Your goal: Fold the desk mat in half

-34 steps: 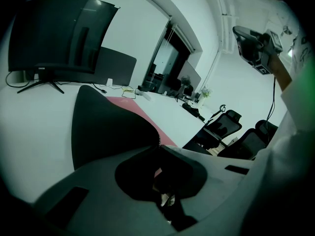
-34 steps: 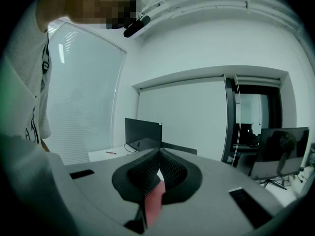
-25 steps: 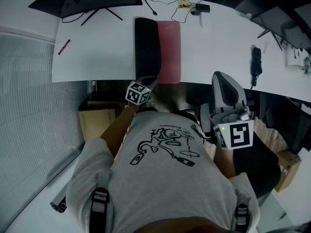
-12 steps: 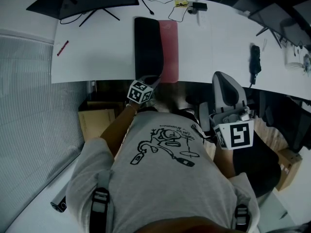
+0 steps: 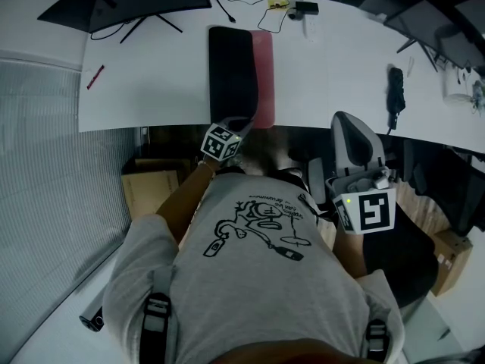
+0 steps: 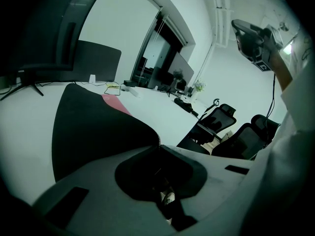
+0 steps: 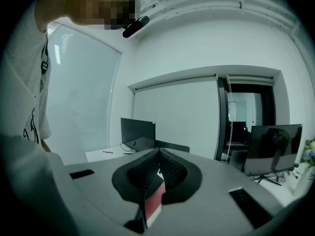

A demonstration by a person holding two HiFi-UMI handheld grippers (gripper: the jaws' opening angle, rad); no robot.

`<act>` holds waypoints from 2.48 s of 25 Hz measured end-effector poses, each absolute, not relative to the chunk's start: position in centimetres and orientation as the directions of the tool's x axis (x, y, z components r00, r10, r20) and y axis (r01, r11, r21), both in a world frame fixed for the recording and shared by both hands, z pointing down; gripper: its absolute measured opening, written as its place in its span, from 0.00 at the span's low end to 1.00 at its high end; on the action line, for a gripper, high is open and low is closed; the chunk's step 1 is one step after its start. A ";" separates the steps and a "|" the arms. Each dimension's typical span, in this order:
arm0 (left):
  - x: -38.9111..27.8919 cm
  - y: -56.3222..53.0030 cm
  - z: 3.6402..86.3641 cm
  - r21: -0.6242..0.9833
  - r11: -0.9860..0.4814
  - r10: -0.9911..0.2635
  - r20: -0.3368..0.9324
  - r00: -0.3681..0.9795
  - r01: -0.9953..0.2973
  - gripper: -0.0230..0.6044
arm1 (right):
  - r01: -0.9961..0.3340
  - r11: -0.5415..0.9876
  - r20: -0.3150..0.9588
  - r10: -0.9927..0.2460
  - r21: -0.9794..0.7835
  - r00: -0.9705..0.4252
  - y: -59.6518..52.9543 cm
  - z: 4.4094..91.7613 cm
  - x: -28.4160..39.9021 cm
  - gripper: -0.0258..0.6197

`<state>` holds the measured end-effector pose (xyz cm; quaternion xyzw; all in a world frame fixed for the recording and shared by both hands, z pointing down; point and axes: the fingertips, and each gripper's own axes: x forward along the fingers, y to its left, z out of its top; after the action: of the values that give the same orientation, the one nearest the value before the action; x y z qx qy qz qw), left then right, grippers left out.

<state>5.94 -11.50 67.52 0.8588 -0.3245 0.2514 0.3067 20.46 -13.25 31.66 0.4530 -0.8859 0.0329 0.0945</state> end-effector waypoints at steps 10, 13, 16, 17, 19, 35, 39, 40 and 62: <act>8.1 -11.6 67.9 0.369 -0.620 -0.379 0.632 0.676 -0.693 0.09 | -0.820 0.571 0.199 -0.807 0.030 -0.555 -13.2 31.9 22.2 0.05; 8.5 -11.6 68.1 0.368 -0.627 -0.372 0.633 0.679 -0.686 0.09 | -0.823 0.567 0.200 -0.810 0.032 -0.551 -13.0 31.9 22.5 0.05; 9.0 -11.6 68.3 0.369 -0.635 -0.363 0.633 0.684 -0.679 0.09 | -0.826 0.562 0.204 -0.813 0.035 -0.545 -12.9 32.1 22.9 0.05; 9.2 -11.6 68.3 0.369 -0.638 -0.360 0.633 0.685 -0.676 0.09 | -0.827 0.561 0.204 -0.815 0.036 -0.543 -12.9 32.1 23.0 0.05; 9.5 -11.6 68.4 0.370 -0.643 -0.354 0.633 0.688 -0.671 0.09 | -0.829 0.558 0.205 -0.816 0.038 -0.540 -12.8 32.1 23.1 0.05; 11.8 -11.9 69.6 0.360 -0.671 -0.310 0.658 0.686 -0.648 0.09 | -0.839 0.543 0.213 -0.825 0.038 -0.524 -12.8 32.0 24.9 0.05; 11.9 -11.7 70.5 0.355 -0.672 -0.299 0.673 0.676 -0.650 0.09 | -0.840 0.541 0.217 -0.825 0.039 -0.521 -12.6 32.2 25.1 0.05; 11.9 -11.7 70.7 0.354 -0.671 -0.296 0.677 0.674 -0.651 0.09 | -0.841 0.540 0.218 -0.826 0.039 -0.520 -12.5 32.2 25.0 0.05; 13.1 -10.9 72.6 0.387 -0.669 -0.219 0.713 0.666 -0.634 0.14 | -0.847 0.529 0.235 -0.830 0.043 -0.506 -12.9 32.3 23.7 0.05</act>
<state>13.11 -10.89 72.61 0.8544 -0.2499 0.3233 0.3209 23.72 -12.91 32.30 0.4837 -0.8669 0.0386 0.1140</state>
